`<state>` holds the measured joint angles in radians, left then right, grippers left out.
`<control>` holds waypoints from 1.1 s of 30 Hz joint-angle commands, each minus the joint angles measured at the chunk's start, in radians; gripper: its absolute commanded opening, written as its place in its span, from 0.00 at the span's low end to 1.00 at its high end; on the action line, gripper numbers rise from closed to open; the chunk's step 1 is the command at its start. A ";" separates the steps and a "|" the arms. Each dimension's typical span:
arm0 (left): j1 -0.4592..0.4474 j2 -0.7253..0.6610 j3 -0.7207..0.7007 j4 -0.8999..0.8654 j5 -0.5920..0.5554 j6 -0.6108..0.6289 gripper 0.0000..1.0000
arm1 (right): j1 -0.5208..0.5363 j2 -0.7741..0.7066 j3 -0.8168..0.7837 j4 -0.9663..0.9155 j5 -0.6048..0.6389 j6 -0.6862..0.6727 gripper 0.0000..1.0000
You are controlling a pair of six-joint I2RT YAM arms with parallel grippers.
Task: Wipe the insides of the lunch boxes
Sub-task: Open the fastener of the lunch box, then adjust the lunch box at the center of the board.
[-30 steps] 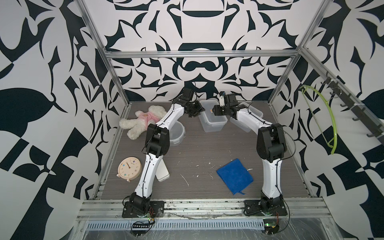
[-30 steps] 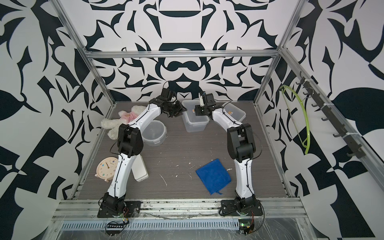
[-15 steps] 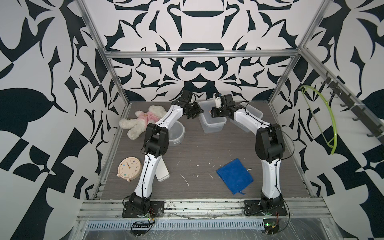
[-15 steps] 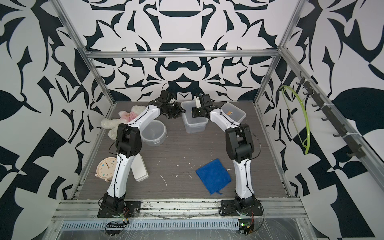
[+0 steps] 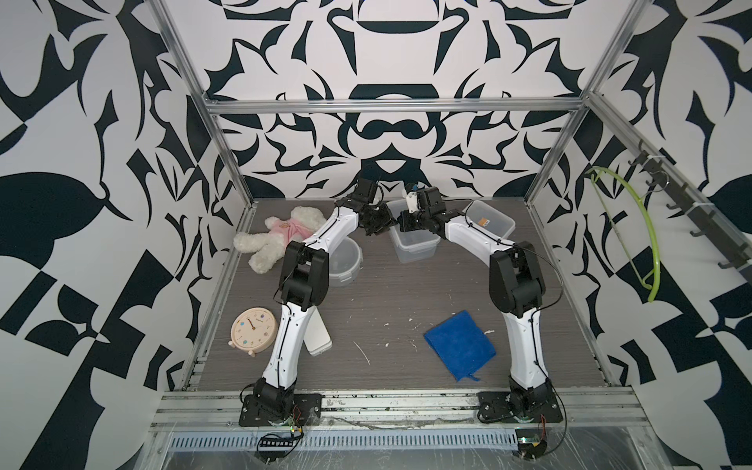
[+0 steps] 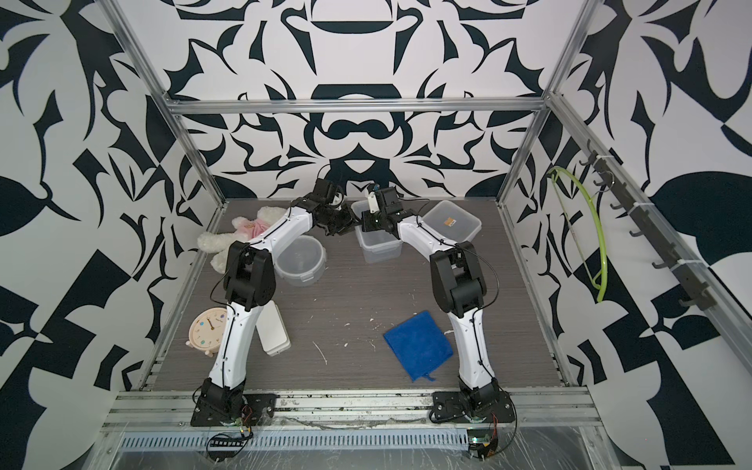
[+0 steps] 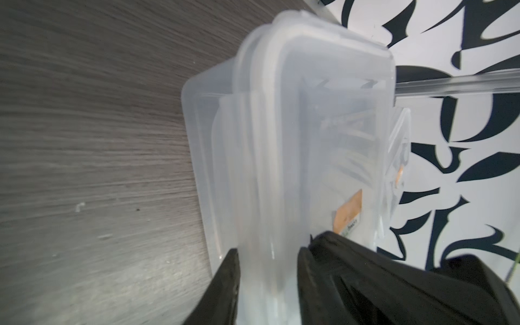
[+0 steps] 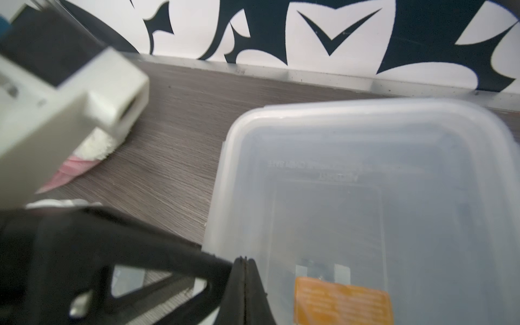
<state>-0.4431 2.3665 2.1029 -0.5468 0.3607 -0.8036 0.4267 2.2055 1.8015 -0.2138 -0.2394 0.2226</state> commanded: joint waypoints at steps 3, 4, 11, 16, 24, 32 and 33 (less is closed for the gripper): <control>-0.029 0.067 -0.183 0.001 0.029 -0.006 0.06 | 0.026 0.096 -0.081 -0.229 -0.054 0.017 0.00; -0.028 0.060 -0.198 0.032 0.049 -0.013 0.07 | 0.026 0.098 -0.084 -0.227 -0.053 0.017 0.00; 0.005 -0.044 -0.461 0.416 0.162 -0.140 0.23 | 0.014 0.099 -0.096 -0.209 -0.050 0.027 0.00; 0.014 -0.059 -0.523 0.572 0.209 -0.200 0.35 | -0.011 0.072 -0.099 -0.187 -0.090 0.039 0.00; 0.014 -0.081 -0.520 0.619 0.216 -0.231 0.45 | -0.043 -0.010 -0.040 -0.209 -0.120 0.028 0.00; 0.017 -0.158 -0.430 0.472 0.150 -0.135 0.49 | -0.085 -0.149 0.016 -0.260 -0.072 0.001 0.00; 0.017 -0.165 -0.413 0.446 0.137 -0.119 0.50 | -0.092 -0.159 0.027 -0.267 -0.072 0.001 0.00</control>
<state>-0.4320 2.2795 1.6276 -0.0257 0.5373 -0.9909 0.3523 2.1208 1.7870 -0.3904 -0.3424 0.2386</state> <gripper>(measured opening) 0.493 0.048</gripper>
